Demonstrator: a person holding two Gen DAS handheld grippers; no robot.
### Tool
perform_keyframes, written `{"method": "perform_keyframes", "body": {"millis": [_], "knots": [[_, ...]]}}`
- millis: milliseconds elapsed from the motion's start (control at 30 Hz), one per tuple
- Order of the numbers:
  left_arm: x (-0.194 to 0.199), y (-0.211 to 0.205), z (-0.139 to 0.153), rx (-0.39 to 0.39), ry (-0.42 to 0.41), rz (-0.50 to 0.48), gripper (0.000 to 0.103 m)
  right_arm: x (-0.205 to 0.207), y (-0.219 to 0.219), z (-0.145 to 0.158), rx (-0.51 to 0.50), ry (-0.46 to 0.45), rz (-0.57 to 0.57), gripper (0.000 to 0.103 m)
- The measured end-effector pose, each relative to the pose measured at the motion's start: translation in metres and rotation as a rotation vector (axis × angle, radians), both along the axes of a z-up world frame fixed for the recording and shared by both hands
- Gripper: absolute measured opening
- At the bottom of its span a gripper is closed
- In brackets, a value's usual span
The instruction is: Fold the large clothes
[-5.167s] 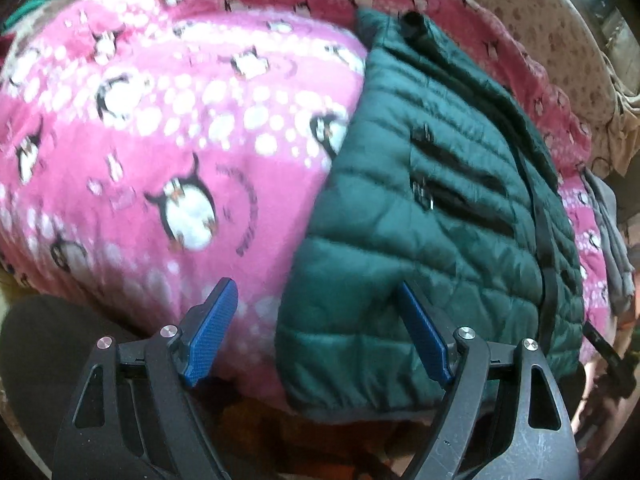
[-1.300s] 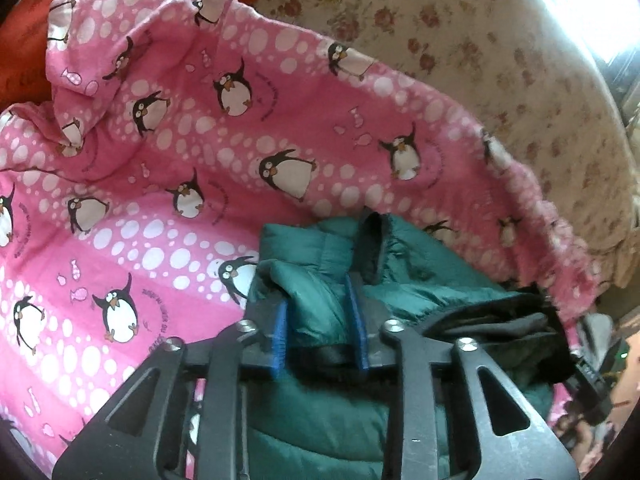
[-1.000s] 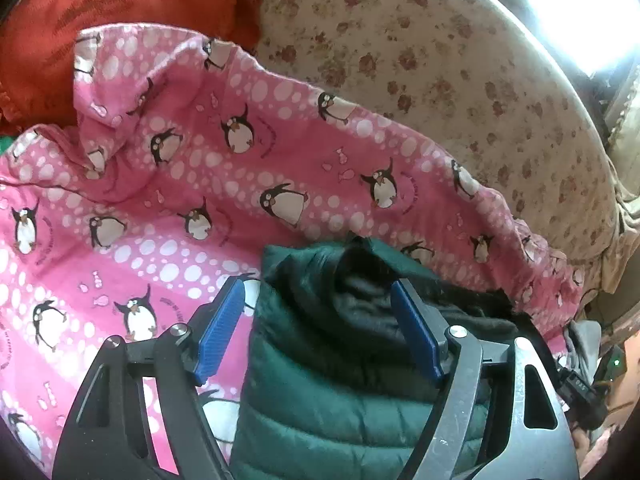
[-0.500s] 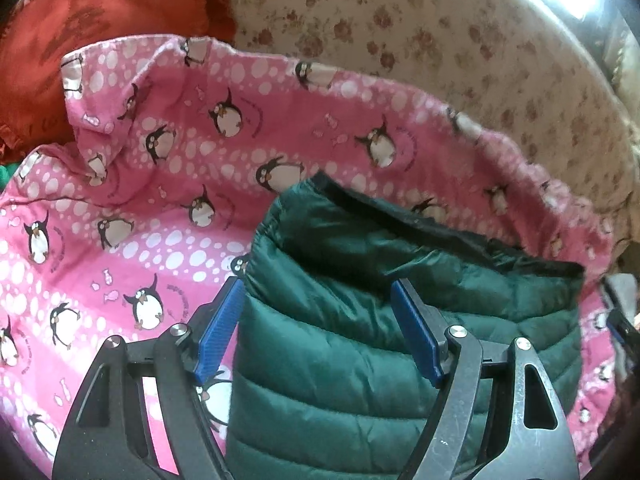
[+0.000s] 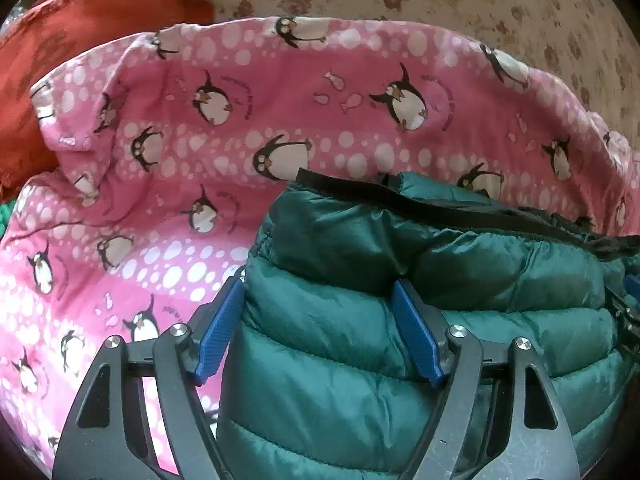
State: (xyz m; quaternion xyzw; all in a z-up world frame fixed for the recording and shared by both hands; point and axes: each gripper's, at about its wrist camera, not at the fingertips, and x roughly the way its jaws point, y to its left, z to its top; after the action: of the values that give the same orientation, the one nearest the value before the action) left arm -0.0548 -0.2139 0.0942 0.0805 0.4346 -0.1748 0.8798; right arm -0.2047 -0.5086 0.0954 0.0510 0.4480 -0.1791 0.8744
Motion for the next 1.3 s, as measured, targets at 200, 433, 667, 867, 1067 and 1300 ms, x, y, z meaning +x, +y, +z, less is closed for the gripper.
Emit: {"method": "perform_keyframes", "body": {"millis": [200,433,667,867,1067,1300], "knots": [[0.011,-0.005,-0.013,-0.009,0.039,-0.016,0.08,-0.003,-0.027,-0.023,0.142,0.006,-0.059,0.081],[0.018,-0.003,-0.022,-0.033,0.072,-0.006,0.083,-0.004,-0.026,-0.035,0.116,-0.001,-0.066,0.082],[0.015,-0.007,-0.022,-0.013,0.053,-0.011,0.083,-0.022,-0.015,-0.009,0.157,-0.047,-0.042,0.081],[0.015,-0.006,-0.022,-0.014,0.051,-0.011,0.083,-0.078,0.003,0.02,0.224,-0.121,0.015,0.081],[0.013,-0.007,-0.021,-0.007,0.04,-0.012,0.083,-0.113,0.015,0.003,0.193,-0.083,0.036,0.082],[0.009,-0.006,-0.023,-0.011,0.025,-0.007,0.084,-0.112,0.03,-0.024,0.088,-0.058,0.04,0.084]]}}
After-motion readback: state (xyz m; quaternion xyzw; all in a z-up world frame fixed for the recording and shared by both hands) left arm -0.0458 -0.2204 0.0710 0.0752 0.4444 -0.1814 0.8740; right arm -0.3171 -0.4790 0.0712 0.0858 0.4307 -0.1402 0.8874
